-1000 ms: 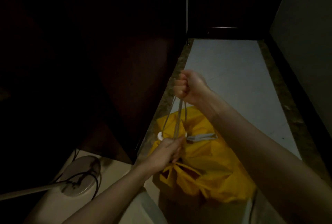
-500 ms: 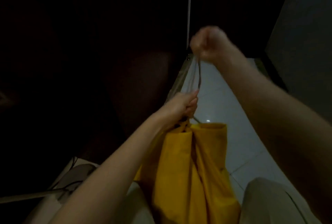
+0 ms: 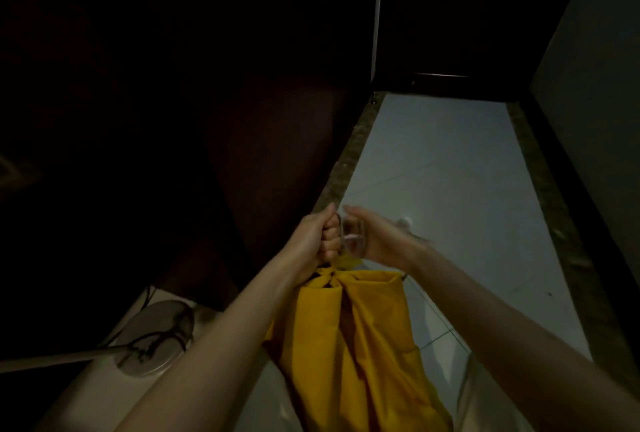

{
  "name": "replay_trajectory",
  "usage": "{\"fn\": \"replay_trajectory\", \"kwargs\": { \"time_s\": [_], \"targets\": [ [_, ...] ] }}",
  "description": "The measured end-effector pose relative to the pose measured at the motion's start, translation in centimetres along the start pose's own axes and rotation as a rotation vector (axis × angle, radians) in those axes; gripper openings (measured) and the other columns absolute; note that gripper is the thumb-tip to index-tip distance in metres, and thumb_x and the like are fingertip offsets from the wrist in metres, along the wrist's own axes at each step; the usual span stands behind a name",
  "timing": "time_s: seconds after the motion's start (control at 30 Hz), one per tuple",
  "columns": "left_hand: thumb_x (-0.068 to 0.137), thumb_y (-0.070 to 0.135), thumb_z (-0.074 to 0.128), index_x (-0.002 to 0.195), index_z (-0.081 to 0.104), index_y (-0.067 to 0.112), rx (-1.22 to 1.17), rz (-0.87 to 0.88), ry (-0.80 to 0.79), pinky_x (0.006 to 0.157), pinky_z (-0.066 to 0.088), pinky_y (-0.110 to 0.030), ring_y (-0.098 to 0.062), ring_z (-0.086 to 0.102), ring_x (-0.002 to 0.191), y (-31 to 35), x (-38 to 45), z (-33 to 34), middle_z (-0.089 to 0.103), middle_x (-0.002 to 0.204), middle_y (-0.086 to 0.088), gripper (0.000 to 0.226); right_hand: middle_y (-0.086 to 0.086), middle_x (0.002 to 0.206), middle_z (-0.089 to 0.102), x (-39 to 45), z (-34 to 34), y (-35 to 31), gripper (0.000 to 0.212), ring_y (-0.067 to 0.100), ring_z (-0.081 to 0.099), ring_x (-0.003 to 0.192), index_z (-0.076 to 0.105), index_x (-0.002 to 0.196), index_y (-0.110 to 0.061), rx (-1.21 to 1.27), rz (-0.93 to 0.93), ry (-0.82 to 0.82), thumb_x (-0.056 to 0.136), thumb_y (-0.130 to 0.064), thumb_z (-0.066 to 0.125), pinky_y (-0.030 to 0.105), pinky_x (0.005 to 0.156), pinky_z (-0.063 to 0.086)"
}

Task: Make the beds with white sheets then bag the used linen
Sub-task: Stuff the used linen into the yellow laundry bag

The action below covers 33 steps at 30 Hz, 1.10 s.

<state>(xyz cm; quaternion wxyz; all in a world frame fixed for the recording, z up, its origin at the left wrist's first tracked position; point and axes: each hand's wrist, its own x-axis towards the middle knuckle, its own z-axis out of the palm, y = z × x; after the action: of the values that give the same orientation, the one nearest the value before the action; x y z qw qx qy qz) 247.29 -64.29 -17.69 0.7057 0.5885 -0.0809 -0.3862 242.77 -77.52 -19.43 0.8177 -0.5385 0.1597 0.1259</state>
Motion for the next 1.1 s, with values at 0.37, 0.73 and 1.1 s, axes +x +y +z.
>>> {"fn": "replay_trajectory", "kwargs": {
  "time_s": [0.37,0.73,1.1],
  "targets": [
    [0.106,0.027,0.028,0.042,0.037,0.017,-0.526,0.019,-0.077,0.025,0.011,-0.014,-0.003,0.021,0.022,8.7,-2.9,2.1,0.024,0.034,0.007,0.066,0.007,0.083,0.06,-1.8,6.6,-2.4,0.031,0.016,0.057,0.069,0.055,0.112,-0.013,0.254,-0.238,0.112,0.101,-0.037,0.039,0.027,0.062,0.045],
    [0.105,0.026,0.034,0.064,0.038,0.016,-0.201,-0.002,-0.009,0.036,0.025,-0.014,-0.003,0.032,0.036,5.4,-1.0,-0.9,0.033,0.046,0.006,0.042,0.007,0.08,0.069,-1.3,2.9,-1.5,0.039,0.021,0.063,0.079,0.066,0.088,-0.011,-0.037,-0.103,0.217,0.103,-0.032,0.037,0.035,0.081,0.048],
    [0.104,0.026,0.039,0.063,0.053,0.011,0.933,0.24,0.197,0.058,0.038,-0.033,-0.008,0.048,0.052,2.7,0.3,-7.1,0.052,0.055,0.004,0.046,-0.002,0.074,0.066,3.7,2.8,1.3,0.038,0.008,0.062,0.071,0.068,0.09,-0.016,-0.366,-0.132,0.3,0.105,-0.026,0.035,0.017,0.06,0.047]
  ]
}}
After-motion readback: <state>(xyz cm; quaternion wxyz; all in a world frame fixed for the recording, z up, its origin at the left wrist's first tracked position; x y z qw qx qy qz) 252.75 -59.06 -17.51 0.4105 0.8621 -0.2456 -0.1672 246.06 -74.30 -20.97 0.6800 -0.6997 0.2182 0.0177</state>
